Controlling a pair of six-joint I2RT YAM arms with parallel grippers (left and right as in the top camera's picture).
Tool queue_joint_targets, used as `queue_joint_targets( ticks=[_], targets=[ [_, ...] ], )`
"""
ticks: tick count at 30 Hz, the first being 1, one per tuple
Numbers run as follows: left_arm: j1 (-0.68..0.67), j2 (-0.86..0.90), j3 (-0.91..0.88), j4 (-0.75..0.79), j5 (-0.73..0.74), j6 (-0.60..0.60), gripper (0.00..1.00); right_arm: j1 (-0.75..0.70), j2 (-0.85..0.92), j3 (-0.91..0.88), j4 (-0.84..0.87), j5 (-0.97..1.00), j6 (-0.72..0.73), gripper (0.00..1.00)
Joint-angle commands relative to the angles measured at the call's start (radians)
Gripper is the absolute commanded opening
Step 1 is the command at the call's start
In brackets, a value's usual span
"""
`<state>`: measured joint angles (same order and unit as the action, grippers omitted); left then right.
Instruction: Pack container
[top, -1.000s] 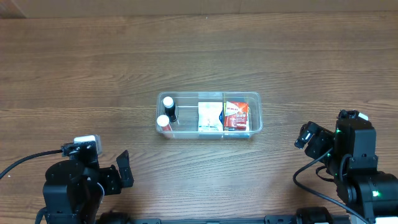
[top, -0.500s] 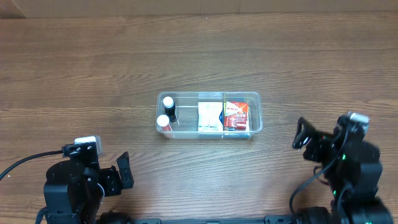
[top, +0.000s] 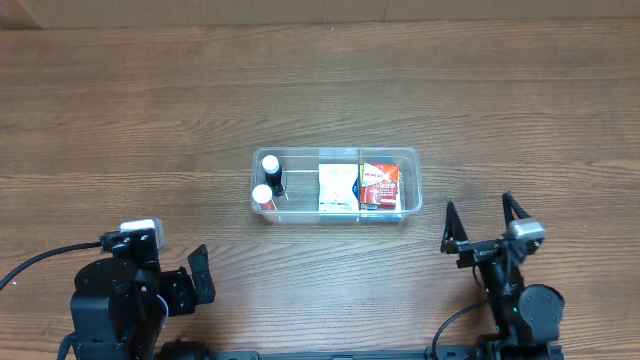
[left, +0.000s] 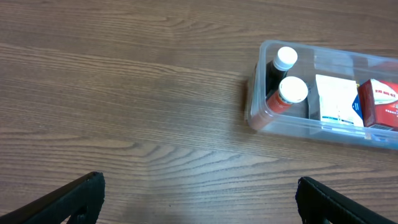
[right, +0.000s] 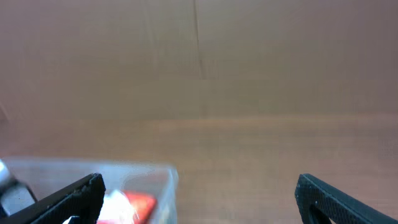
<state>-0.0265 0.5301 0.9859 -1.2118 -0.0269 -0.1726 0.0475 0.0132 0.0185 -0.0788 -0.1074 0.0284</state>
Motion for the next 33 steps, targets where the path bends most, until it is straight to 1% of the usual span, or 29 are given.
queue_joint_targets(
  ticks=[1, 23, 26, 28, 30, 33],
  targets=[
    [-0.003, -0.001, -0.002, 0.003, -0.006, 0.001, 1.0, 0.004, -0.011, -0.01, 0.006, -0.003, -0.055, 1.0],
    [-0.003, -0.001, -0.002, 0.004, -0.006, 0.001, 1.0, 0.004, -0.01, -0.01, 0.006, -0.003, -0.055, 1.0],
    [0.0, -0.024, -0.009, -0.008, -0.035, 0.036, 1.0, 0.004, -0.01, -0.01, 0.006, -0.003, -0.055, 1.0],
    [0.0, -0.089, -0.071, 0.023, -0.035, 0.039, 1.0, 0.004, -0.01, -0.01, 0.006, -0.003, -0.055, 1.0],
    [0.0, -0.159, -0.163, 0.093, -0.035, 0.038, 1.0, 0.004, -0.01, -0.01, 0.006, -0.003, -0.055, 1.0],
    [0.0, -0.312, -0.381, 0.28, -0.035, 0.034, 1.0, 0.004, -0.01, -0.01, 0.006, -0.003, -0.055, 1.0]
  ],
)
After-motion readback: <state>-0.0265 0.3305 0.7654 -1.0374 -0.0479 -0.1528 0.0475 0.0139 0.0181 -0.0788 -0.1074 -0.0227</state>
